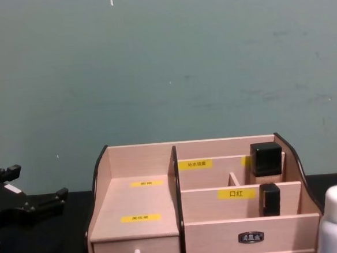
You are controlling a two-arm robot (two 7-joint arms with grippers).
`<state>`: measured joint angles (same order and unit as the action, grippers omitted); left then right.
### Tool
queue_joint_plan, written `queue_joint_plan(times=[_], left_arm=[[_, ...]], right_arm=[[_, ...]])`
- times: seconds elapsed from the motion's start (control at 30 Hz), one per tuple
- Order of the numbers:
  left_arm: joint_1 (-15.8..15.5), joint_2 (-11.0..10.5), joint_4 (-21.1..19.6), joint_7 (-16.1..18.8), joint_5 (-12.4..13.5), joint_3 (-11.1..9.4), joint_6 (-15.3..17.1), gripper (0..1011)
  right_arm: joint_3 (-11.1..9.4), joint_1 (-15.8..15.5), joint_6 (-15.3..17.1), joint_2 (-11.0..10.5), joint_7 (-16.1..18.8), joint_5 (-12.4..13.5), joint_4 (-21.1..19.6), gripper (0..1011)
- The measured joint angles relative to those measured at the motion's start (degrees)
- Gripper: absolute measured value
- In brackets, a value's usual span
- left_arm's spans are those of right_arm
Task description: Pick up the facial cleanser and watermelon frost from the table and place them into the tiered storage box.
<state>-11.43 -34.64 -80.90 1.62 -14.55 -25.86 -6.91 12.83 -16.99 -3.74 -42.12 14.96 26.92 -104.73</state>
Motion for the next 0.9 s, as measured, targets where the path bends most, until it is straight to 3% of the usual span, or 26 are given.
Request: queue_joint_plan(times=[0.43, 0.9], left_arm=[[0.0, 0.0, 0.0, 0.0, 0.0, 0.0, 0.0, 1001], [0.0, 0.0, 0.0, 0.0, 0.0, 0.0, 0.0, 1001]], right_arm=[[1.5, 4.1, 2.4, 3.1, 2.7, -1.6, 2.5, 1000], [2.0, 7.5, 2.9, 6.4, 5.1, -3.5, 5.4, 1000]])
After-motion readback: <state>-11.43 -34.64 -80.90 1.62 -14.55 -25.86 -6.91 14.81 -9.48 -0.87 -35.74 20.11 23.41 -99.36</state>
